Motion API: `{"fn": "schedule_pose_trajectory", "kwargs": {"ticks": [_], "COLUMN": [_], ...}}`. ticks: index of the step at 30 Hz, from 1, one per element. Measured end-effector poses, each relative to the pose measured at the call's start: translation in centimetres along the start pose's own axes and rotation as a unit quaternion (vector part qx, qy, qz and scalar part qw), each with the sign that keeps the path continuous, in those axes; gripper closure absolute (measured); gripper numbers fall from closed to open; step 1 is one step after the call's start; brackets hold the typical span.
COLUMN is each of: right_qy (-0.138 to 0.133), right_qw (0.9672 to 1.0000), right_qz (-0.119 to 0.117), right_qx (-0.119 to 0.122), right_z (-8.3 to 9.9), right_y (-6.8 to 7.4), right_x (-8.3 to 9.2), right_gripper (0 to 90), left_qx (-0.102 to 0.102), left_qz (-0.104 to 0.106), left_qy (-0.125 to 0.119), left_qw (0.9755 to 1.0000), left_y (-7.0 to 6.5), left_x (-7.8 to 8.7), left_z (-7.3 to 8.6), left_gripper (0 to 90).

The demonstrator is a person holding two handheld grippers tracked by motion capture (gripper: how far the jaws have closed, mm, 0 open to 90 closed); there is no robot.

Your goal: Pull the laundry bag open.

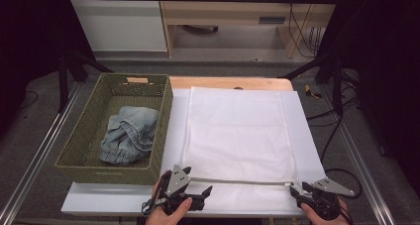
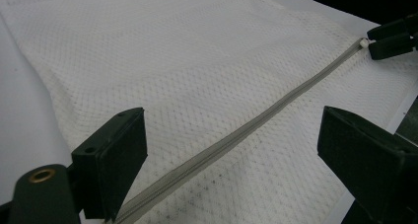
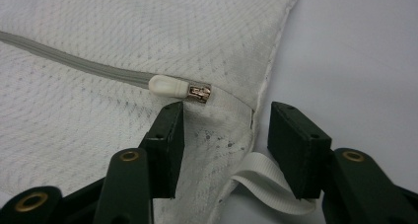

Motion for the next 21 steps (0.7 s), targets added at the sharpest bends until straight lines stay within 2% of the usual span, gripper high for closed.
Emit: {"fn": "schedule_pose_trajectory", "kwargs": {"ticks": [4, 6, 9, 10, 13, 16, 21], "right_qy": [0.000, 0.000, 0.004, 0.002, 0.003, 0.009, 0.013], "right_qw": [1.0000, 0.9998, 0.9997, 0.9994, 0.9992, 0.9987, 0.9989], "right_qz": [0.003, 0.008, 0.013, 0.015, 0.013, 0.011, 0.005], "right_qx": [0.000, 0.019, 0.020, 0.032, 0.039, 0.049, 0.044], "right_z": [0.0, 0.0, 0.0, 0.0, 0.0, -0.1, -0.2], "right_y": [0.1, 0.1, 0.3, 0.4, 0.6, 0.9, 1.0], "right_x": [-0.1, -0.2, -0.2, -0.3, -0.3, -0.4, -0.6], "right_gripper": [55.1, 60.2, 63.0, 66.0, 69.5, 77.7, 84.7], "left_qx": [-0.002, 0.000, -0.003, -0.002, -0.003, -0.009, -0.006], "left_qz": [0.002, 0.001, 0.001, 0.002, 0.004, 0.007, 0.003], "left_qy": [0.000, 0.001, 0.003, 0.004, 0.006, 0.012, 0.011], "left_qw": [1.0000, 1.0000, 1.0000, 1.0000, 1.0000, 0.9999, 0.9999], "left_y": [0.0, 0.1, 0.1, 0.1, -0.1, -0.3, -0.4], "left_x": [0.0, 0.0, 0.0, -0.1, -0.2, -0.3, -0.4], "left_z": [-0.1, 0.0, 0.1, 0.1, 0.3, 0.4, 0.5], "left_gripper": [11.4, 11.4, 11.4, 11.4, 11.4, 11.3, 11.3]}}
Point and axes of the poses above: each handheld gripper's, and its own axes: x roughly backward along the jaws, z roughly out of its underside, y roughly to its left, the point moved 5 cm from there along -x, roughly forward along the jaws, and after that the axes turned 15 degrees about -y, right-handed, at the moved point
